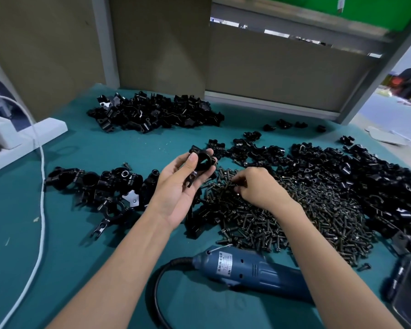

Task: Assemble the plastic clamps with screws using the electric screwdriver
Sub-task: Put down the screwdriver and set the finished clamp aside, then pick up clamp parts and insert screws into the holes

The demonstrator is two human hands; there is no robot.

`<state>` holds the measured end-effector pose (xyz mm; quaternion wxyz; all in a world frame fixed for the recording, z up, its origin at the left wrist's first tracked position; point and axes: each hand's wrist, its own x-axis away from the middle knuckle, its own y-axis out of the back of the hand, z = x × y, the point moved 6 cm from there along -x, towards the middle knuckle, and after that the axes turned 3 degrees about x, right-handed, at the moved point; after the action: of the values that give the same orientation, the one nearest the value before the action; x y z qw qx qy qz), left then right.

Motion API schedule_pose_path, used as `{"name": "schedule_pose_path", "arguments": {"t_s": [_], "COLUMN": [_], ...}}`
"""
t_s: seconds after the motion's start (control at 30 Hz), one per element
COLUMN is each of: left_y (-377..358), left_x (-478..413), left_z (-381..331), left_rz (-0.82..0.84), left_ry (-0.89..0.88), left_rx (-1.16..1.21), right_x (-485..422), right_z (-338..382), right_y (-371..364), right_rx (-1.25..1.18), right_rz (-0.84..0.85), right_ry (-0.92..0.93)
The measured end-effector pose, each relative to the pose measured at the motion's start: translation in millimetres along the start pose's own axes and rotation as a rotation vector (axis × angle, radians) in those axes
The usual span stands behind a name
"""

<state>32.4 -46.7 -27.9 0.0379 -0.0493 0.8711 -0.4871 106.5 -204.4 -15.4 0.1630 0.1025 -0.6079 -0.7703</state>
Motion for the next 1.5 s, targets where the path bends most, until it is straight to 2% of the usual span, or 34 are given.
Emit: {"name": "schedule_pose_path", "arguments": {"t_s": [0.13,0.3,0.5,0.67,0.77,0.83,0.9,0.97,1.0,1.13,1.3,1.5], "left_y": [-1.4,-2.4,-2.3,-2.3,-3.0,-2.6,-1.9,-1.7,-1.7,-2.3,-4.0,-3.6], "left_x": [0.8,0.2,0.6,1.2,1.3,0.5,-0.1,-0.6,-1.0,-2.1,-0.9,-0.2], "left_z": [0.4,1.4,4.9,4.7,6.9,7.6,7.6,8.2,8.7,10.0,8.5,4.3], "left_rz": [0.018,0.038,0.036,0.031,0.038,0.037,0.038,0.049,0.052,0.042,0.048,0.032], "left_ry": [0.000,-0.009,-0.001,0.002,0.007,0.008,0.002,-0.006,-0.012,-0.040,-0.069,-0.123], "left_rx": [-0.003,-0.062,-0.103,-0.102,-0.110,-0.116,-0.133,-0.162,-0.176,-0.232,-0.284,-0.334], "right_x": [-4.9,-2.2,1.2,2.0,4.2,6.6,10.5,14.9,17.8,29.9,39.8,45.0], "right_z": [0.1,0.2,-3.0,-10.8,-15.1,-14.3,-7.5,7.8,17.4,54.8,79.4,76.4], "right_y": [-1.5,8.9,10.1,13.0,18.8,24.7,32.5,42.1,48.2,68.3,71.8,75.0], "right_rx": [0.091,0.033,-0.026,-0.093,-0.133,-0.216,-0.453,-0.650,-0.659,-0.418,-0.184,-0.279], "right_rz": [0.074,-0.065,-0.015,-0.041,-0.124,-0.221,-0.276,-0.294,-0.319,-0.485,-0.570,-0.651], "right_ry": [0.006,0.018,0.004,-0.061,-0.076,-0.057,-0.021,0.068,0.133,0.354,0.524,0.534]}}
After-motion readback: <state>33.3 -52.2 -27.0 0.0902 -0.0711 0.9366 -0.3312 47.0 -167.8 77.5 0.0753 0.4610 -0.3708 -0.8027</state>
